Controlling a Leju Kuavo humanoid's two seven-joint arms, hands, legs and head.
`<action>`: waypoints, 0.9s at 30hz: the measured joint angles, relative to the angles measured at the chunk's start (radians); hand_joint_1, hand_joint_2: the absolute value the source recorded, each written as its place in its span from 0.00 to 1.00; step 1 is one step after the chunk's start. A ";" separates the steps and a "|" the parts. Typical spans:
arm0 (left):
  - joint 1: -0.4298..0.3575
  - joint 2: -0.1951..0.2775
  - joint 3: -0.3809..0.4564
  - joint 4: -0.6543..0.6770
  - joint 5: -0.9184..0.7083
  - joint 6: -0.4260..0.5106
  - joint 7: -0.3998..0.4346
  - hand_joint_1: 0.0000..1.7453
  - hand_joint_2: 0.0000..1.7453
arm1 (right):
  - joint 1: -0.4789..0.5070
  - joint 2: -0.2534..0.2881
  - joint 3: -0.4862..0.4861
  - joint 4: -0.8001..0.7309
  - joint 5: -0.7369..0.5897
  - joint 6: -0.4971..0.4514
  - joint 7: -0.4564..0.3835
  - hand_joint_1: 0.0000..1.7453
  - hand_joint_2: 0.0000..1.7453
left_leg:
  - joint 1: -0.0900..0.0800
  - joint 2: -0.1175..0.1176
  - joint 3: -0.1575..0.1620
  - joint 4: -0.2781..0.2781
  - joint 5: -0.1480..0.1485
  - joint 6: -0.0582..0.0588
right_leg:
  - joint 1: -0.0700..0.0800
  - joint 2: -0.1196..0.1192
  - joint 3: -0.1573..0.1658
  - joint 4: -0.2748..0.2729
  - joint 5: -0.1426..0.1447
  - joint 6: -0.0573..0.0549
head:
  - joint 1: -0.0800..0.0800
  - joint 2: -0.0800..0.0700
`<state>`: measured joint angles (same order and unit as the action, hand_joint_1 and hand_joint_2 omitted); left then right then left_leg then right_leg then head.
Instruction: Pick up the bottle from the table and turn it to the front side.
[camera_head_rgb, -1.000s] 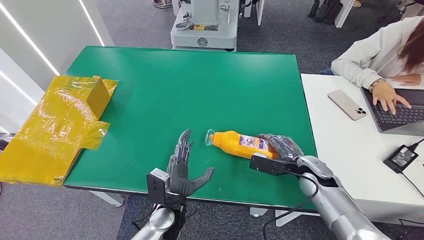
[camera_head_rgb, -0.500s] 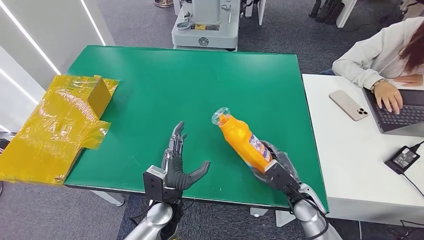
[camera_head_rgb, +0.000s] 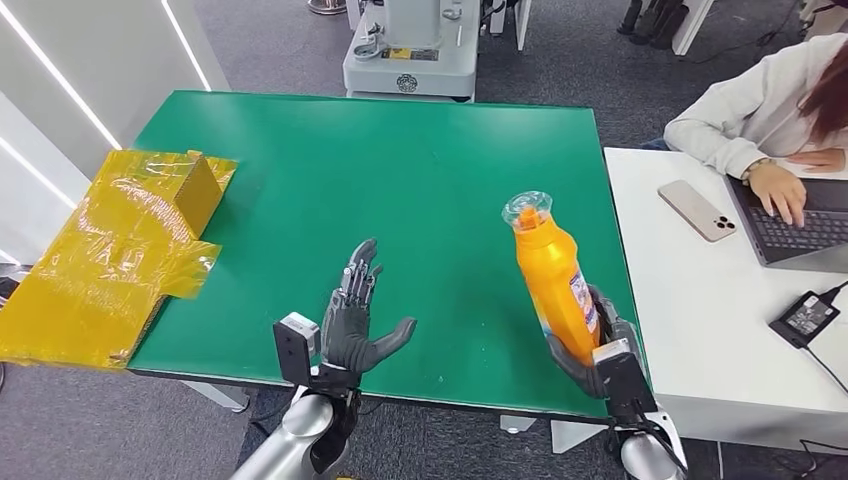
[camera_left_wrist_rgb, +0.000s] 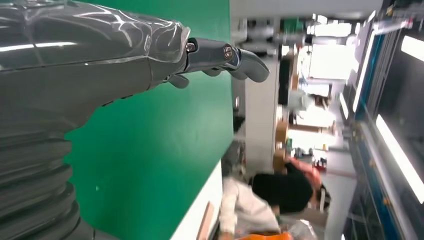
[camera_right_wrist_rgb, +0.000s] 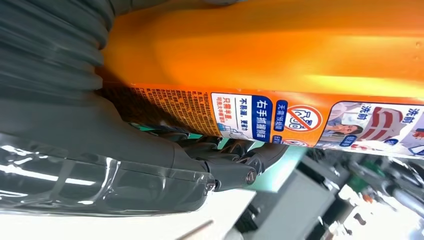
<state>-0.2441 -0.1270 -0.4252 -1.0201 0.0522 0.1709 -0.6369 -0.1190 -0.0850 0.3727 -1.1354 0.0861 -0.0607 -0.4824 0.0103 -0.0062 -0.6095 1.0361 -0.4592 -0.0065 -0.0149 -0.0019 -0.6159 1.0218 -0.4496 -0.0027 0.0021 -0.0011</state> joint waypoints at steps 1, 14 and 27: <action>-0.022 0.001 0.001 0.017 0.028 -0.077 0.024 0.00 1.00 | 0.028 0.012 -0.019 -0.053 0.013 -0.004 -0.008 1.00 1.00 | 0.000 0.001 0.000 0.000 0.000 0.000 | 0.000 0.001 0.000 0.000 0.000 0.000 | 0.000 0.000; -0.305 -0.047 0.015 0.277 0.098 -0.334 0.123 0.00 1.00 | 0.000 0.101 0.031 -0.153 0.121 -0.003 -0.012 1.00 1.00 | 0.000 0.001 0.000 0.000 0.002 -0.001 | 0.000 0.001 0.000 0.001 0.001 -0.001 | 0.000 0.000; -0.403 -0.069 0.015 0.297 0.083 -0.371 0.169 0.00 1.00 | -0.029 0.114 -0.016 -0.168 0.129 -0.035 0.018 1.00 1.00 | 0.000 0.001 0.000 0.000 0.002 -0.001 | 0.000 0.001 0.000 0.001 0.001 0.000 | 0.000 0.000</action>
<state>-0.6472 -0.1961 -0.4105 -0.7233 0.1351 -0.2003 -0.4683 -0.1480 0.0288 0.3572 -1.3035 0.2156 -0.0955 -0.4644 0.0102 -0.0056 -0.6094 1.0365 -0.4571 -0.0074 -0.0150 -0.0011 -0.6161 1.0224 -0.4483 -0.0031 0.0022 -0.0011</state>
